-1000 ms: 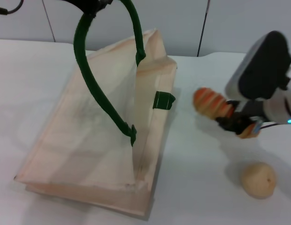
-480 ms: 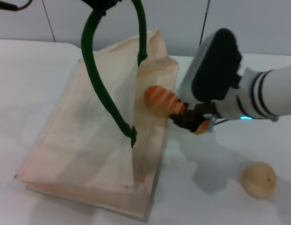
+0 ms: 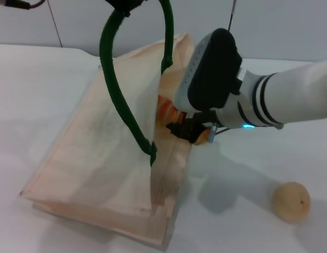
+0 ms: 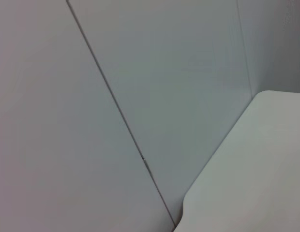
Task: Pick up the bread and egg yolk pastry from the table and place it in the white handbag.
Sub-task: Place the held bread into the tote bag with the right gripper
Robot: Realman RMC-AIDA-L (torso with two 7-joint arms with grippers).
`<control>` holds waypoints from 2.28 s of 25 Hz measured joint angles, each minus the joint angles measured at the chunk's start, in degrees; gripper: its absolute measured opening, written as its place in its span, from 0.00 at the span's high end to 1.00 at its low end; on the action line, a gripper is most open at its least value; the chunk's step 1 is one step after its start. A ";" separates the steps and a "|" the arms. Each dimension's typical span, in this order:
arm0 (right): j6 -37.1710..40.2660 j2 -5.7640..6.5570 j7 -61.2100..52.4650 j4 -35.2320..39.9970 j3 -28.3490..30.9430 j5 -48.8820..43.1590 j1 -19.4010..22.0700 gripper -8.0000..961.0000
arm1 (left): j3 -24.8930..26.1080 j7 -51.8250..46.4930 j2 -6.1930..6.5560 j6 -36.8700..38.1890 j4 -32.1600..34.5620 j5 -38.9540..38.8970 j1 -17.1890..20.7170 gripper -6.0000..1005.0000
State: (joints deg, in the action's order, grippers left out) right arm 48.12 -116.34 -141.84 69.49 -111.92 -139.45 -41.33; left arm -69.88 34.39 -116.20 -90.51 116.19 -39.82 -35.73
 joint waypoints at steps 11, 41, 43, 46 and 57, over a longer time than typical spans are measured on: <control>-5.82 0.06 1.98 -7.53 -1.64 4.82 -4.76 0.62 | -3.19 -0.78 -0.06 0.62 0.04 0.30 -0.37 0.89; -8.36 -0.12 1.99 -15.05 -0.66 4.18 -9.79 0.66 | -8.68 -2.83 -0.08 2.11 0.18 0.00 -2.27 0.89; -8.53 -0.12 2.00 -15.06 -0.76 4.18 -9.81 0.66 | -8.69 -2.85 -0.08 2.11 0.19 0.00 -2.27 0.89; -8.78 -0.12 2.00 -15.02 -1.01 4.19 -9.82 0.66 | -8.69 -2.87 -0.08 2.07 0.19 0.00 -2.30 0.89; -10.62 -0.12 1.39 -14.81 -1.06 4.15 -10.00 0.52 | -8.69 -2.92 -0.08 2.09 0.18 0.00 -2.33 0.89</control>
State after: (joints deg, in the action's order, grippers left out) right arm 37.50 -116.45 -140.45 54.68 -112.98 -135.29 -51.33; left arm -78.57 31.47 -116.28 -88.42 116.37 -39.82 -38.06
